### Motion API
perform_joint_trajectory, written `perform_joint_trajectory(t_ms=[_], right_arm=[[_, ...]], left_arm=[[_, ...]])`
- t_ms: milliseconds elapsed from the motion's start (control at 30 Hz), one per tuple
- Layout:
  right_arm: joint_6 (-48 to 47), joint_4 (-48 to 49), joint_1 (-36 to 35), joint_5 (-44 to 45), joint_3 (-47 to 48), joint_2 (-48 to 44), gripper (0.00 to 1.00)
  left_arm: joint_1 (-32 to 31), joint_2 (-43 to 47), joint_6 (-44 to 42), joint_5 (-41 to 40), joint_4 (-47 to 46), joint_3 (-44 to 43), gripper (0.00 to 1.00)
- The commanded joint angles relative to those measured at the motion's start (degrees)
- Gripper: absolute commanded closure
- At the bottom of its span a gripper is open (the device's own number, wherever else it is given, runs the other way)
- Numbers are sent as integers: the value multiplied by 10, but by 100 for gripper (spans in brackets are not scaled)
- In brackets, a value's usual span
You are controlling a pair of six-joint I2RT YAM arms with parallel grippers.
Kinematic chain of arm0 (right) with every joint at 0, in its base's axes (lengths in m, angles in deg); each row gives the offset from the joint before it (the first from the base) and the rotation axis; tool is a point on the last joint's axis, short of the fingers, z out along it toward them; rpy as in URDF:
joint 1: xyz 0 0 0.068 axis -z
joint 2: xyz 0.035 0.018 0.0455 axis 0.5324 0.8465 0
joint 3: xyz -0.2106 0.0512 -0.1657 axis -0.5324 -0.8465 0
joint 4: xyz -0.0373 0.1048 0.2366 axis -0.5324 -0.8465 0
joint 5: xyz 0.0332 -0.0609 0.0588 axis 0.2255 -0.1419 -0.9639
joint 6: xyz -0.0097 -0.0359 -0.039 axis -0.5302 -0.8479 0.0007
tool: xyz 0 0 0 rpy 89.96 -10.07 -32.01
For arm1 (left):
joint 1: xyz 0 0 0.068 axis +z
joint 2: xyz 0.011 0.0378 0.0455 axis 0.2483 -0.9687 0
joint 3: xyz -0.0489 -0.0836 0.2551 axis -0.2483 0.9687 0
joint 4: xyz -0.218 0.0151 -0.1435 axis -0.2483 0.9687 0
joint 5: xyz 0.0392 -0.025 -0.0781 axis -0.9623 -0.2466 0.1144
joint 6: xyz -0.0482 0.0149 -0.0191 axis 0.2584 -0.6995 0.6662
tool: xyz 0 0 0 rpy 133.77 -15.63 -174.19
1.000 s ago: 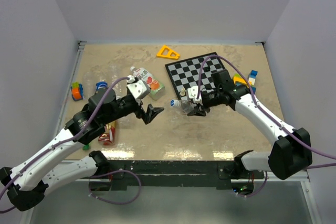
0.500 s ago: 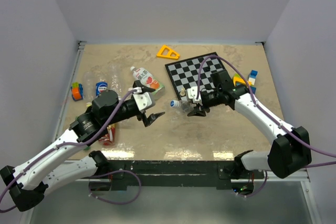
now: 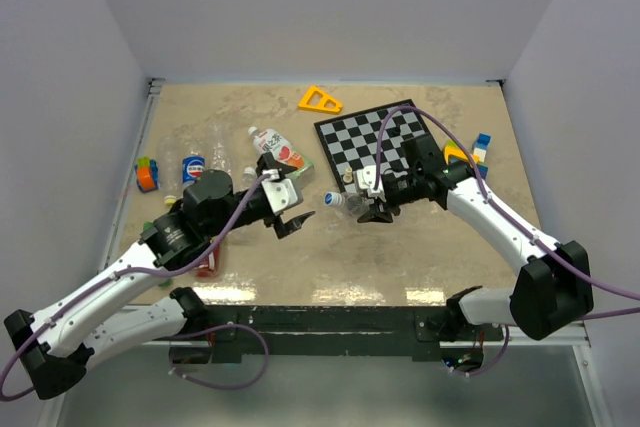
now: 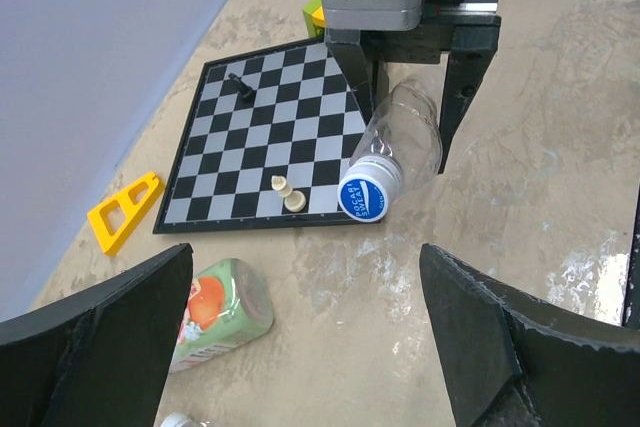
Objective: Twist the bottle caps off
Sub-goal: Unscrew the bottle cap from the plastic bottle.
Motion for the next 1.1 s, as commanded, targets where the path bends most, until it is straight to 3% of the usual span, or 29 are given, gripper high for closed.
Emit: perform_joint_trajectory(t_ms=[0, 433, 1067], right_arm=[[-9, -3, 1, -13, 12, 1, 100], [-10, -5, 2, -13, 13, 0, 100], [-13, -7, 1, -15, 13, 1, 100]], left_arm=[[3, -19, -41, 14, -18, -16, 0], [2, -70, -113, 89, -21, -24, 4], [2, -74, -132, 70, -29, -13, 4]])
